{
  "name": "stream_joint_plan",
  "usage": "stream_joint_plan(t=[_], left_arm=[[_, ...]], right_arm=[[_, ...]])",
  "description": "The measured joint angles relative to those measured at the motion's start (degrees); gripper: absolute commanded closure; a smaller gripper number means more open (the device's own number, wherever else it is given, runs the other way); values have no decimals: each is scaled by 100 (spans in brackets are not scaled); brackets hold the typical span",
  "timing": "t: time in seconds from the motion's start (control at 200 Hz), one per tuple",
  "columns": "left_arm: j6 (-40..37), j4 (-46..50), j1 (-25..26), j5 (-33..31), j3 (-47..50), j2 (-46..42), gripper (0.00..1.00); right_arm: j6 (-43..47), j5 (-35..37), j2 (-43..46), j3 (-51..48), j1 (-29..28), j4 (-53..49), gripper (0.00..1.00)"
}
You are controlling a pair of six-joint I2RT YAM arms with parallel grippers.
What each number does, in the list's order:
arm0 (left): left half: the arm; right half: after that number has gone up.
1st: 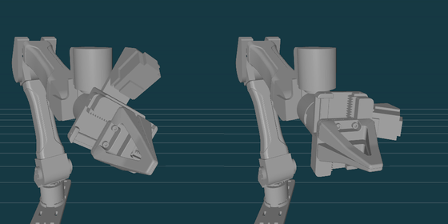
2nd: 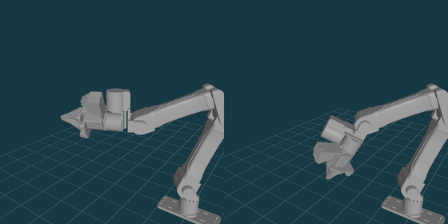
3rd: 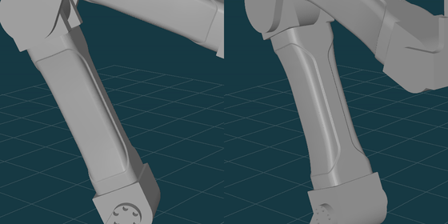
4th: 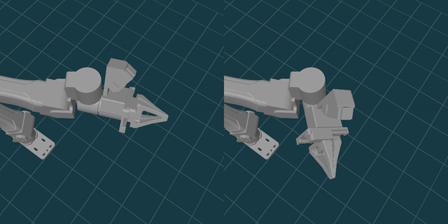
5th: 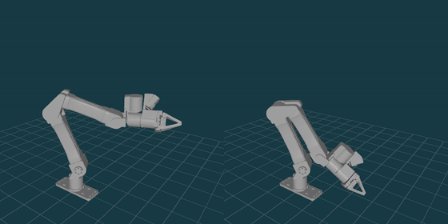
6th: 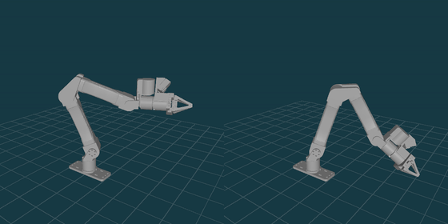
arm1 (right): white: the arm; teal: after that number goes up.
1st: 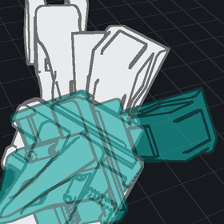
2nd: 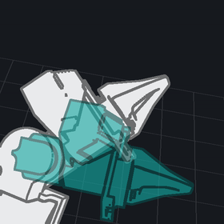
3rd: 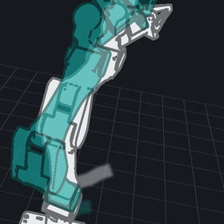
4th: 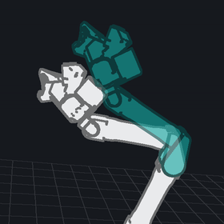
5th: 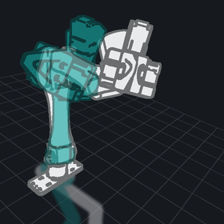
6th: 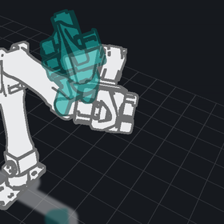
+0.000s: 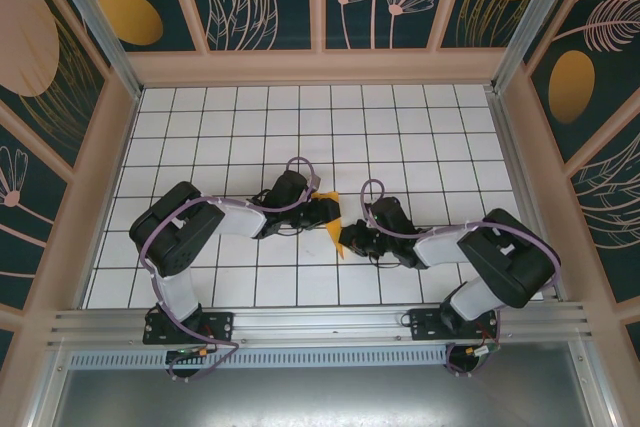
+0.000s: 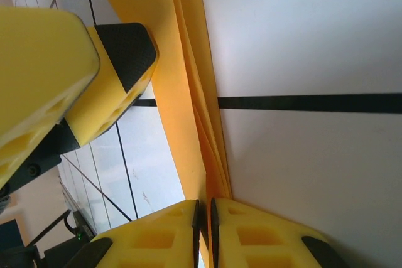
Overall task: Fold a paper plane with a square sheet of paper (pick it up from the middle)
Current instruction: Fold the wing for the fifth time at the center of the table.
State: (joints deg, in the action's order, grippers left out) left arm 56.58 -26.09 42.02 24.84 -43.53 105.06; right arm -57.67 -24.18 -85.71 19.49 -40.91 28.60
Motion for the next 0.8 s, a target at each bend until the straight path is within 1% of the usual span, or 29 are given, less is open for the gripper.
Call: stream_joint_plan(t=[0.15,0.185,0.23,0.635,0.7,0.8], left_arm=[[0,22,0,0,-11,0,53],[0,24,0,0,-11,0,52],[0,26,0,0,-11,0,53],[0,61,0,0,-28,0,53],[0,68,0,0,-31,0,53],[0,70,0,0,-31,0,53]], right_arm=[[68,57,120,11,-48,-219,81],[83,63,151,17,-57,-275,78],[118,74,197,31,-68,-343,77],[640,584,317,553,-376,-1506,74],[699,667,317,621,-424,-1639,67],[787,750,317,702,-494,-1746,66]])
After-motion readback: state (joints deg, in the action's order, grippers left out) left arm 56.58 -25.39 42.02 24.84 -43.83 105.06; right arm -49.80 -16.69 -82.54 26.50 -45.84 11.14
